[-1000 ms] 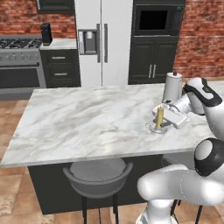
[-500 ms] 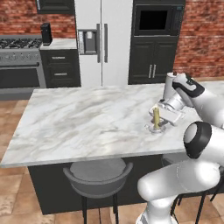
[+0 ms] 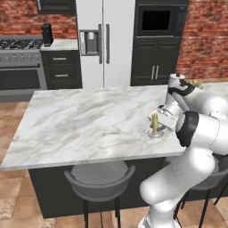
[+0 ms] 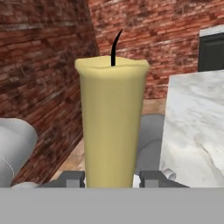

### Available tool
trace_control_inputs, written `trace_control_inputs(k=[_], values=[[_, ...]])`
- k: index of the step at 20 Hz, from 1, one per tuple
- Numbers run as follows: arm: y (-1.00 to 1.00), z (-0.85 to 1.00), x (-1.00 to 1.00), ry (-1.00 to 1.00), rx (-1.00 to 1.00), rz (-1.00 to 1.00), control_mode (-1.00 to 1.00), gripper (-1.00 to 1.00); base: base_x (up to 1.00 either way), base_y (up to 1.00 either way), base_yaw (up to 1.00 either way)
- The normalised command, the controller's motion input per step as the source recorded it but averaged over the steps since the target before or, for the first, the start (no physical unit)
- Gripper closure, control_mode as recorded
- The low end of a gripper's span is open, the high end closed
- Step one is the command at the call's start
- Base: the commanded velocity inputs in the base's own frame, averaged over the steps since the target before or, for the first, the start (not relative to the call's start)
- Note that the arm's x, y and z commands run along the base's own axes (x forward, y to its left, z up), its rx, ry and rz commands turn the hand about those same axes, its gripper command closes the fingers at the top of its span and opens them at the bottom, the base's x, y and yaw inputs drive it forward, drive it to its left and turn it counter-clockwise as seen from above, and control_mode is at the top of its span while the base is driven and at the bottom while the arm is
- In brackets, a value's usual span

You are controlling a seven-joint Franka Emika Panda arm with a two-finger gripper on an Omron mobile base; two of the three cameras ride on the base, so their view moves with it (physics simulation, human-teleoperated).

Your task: Get the candle and the liquor from the cabinet and move them to the dining counter.

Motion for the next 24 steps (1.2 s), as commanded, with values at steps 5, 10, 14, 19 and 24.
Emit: trace_control_inputs(k=[5, 10, 14, 19, 24], values=[[0.0, -0.25, 0.32, -0.04, 0.03, 0.0, -1.0, 1.0, 0.0, 0.0, 0.0], [0.0, -0.22, 0.37, -0.08, 0.0, 0.0, -1.0, 1.0, 0.0, 0.0, 0.0], [-0.03, -0.21, 0.44, -0.04, 0.0, 0.0, -1.0, 1.0, 0.0, 0.0, 0.0], [-0.06, -0.21, 0.34, -0.02, 0.0, 0.0, -1.0, 1.0, 0.0, 0.0, 0.0], [-0.05, -0.23, 0.33, -0.02, 0.0, 0.0, -1.0, 1.0, 0.0, 0.0, 0.0]])
